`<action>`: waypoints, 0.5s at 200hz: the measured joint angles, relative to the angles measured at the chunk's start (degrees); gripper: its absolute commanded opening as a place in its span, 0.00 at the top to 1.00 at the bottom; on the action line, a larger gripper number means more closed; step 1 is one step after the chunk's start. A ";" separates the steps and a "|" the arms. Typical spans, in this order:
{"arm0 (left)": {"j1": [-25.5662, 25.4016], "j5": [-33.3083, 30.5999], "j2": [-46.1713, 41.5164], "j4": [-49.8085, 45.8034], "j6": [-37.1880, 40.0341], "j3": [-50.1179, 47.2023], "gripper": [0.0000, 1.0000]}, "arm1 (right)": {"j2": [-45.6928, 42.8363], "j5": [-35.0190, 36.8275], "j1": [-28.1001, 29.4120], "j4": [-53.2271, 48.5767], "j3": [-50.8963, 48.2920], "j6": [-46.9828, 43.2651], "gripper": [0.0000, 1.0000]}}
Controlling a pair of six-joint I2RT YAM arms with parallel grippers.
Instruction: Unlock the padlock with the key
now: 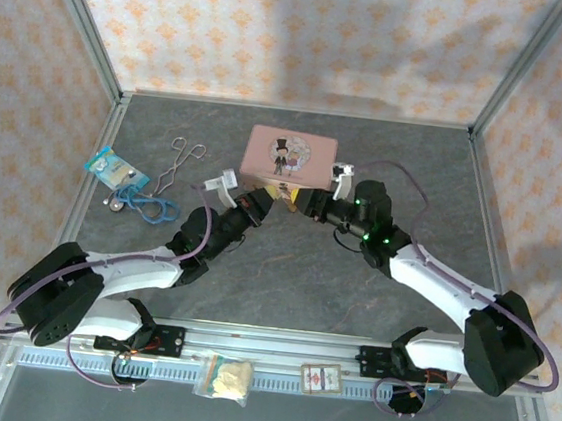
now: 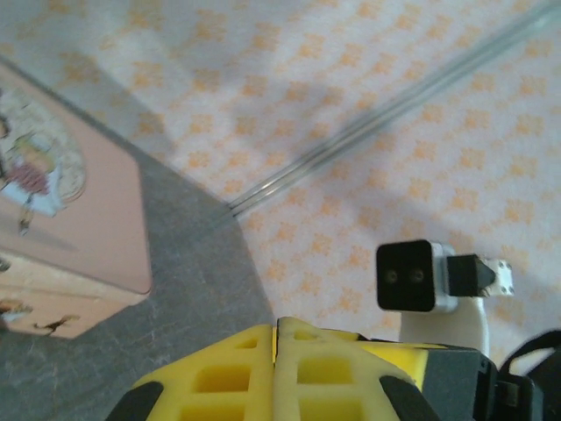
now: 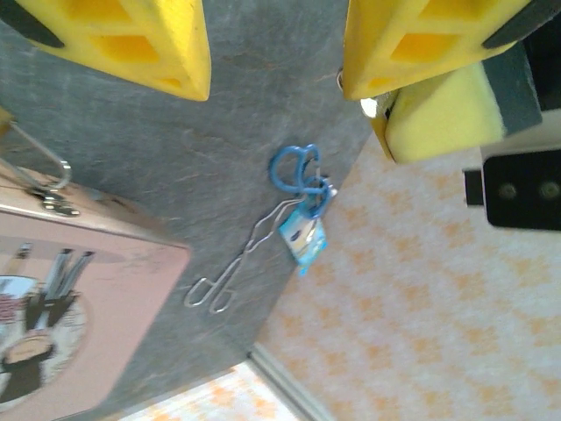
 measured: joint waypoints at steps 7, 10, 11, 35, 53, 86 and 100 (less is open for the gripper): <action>-0.02 0.81 -0.68 -0.85 2.19 0.61 1.00 | 0.00 -1.16 -0.04 1.14 -0.33 -0.07 0.59; -0.02 1.18 -0.98 -1.27 3.10 0.87 1.00 | 0.00 -1.62 -0.09 1.60 -0.44 -0.15 0.59; -0.02 1.38 -1.11 -1.49 3.48 0.96 1.00 | 0.00 -1.73 -0.09 1.68 -0.48 -0.15 0.59; 0.00 3.56 -3.28 -3.32 8.52 1.70 1.00 | 0.04 -5.38 -0.48 6.14 -1.64 0.04 0.61; -0.02 5.11 -4.09 -3.30 10.43 1.68 1.00 | 0.46 -8.66 -0.59 10.60 -2.36 1.11 0.63; -0.02 7.48 -4.17 -2.54 10.93 1.20 1.00 | 1.62 -13.60 -0.59 18.73 -4.24 4.26 0.64; -0.02 7.76 -3.78 -1.68 10.75 1.03 1.00 | 1.88 -15.13 -0.59 20.87 -4.83 5.29 0.64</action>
